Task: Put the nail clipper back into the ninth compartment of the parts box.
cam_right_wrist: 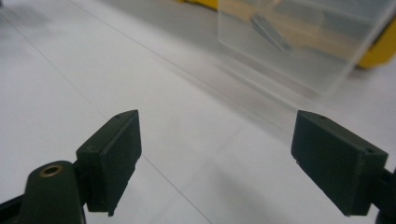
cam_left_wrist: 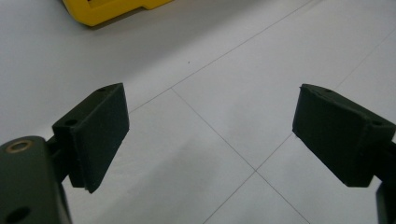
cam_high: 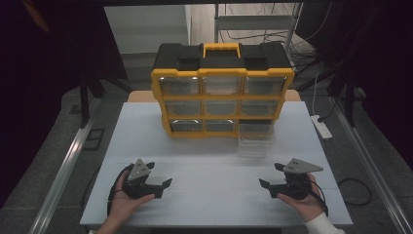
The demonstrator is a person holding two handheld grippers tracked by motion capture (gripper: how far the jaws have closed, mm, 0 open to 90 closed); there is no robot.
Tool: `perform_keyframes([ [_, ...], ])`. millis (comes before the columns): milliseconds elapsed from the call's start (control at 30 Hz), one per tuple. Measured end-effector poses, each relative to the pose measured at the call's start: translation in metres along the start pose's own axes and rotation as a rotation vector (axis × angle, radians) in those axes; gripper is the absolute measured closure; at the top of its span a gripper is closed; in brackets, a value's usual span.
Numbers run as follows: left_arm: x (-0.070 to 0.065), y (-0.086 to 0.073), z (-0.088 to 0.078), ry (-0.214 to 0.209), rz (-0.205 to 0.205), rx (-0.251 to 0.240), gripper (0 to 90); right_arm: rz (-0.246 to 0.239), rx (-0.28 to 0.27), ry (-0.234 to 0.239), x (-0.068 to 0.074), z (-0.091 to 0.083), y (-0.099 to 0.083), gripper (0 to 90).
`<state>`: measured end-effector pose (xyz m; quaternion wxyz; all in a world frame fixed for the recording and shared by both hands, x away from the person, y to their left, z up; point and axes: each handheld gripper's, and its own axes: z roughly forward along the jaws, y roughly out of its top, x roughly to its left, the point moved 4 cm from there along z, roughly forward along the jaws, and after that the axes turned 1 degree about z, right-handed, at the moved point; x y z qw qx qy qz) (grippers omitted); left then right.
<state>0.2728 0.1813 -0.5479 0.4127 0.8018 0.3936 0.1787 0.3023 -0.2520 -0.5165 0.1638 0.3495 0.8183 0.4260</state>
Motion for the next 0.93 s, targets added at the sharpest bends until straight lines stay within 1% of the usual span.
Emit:
perform_keyframes([
  [67,0.0,0.0,0.0,-0.003,-0.002,-0.001,11.6,0.011,-0.002,-0.002,-0.005,0.0,-0.003,16.3],
  [133,-0.001,0.0,0.0,-0.002,0.002,0.001,11.6,0.034,-0.013,0.009,-0.008,0.002,-0.003,16.3],
  [233,0.0,-0.001,0.0,-0.006,0.001,0.002,11.6,0.041,-0.014,0.006,-0.012,0.006,-0.003,16.4],
  [333,0.0,-0.002,-0.001,-0.007,-0.001,-0.001,11.6,0.038,-0.004,-0.001,-0.013,0.008,-0.004,16.3],
  [367,-0.001,-0.002,-0.002,-0.008,0.0,-0.001,11.6,0.041,-0.007,0.005,-0.013,0.009,-0.004,16.2],
  [500,-0.001,-0.002,-0.002,-0.01,0.005,-0.001,11.6,0.042,-0.007,-0.005,-0.015,0.009,-0.003,16.2],
  [533,-0.001,-0.002,-0.002,-0.01,0.004,-0.002,11.6,0.048,-0.013,0.002,-0.015,0.009,-0.003,16.3],
  [633,-0.001,-0.002,-0.002,-0.01,0.002,-0.002,11.6,0.045,-0.012,-0.002,-0.016,0.008,-0.003,16.2],
  [933,-0.001,-0.001,-0.001,-0.01,0.001,-0.002,11.6,0.043,-0.011,0.007,-0.016,0.009,-0.004,16.0],
])
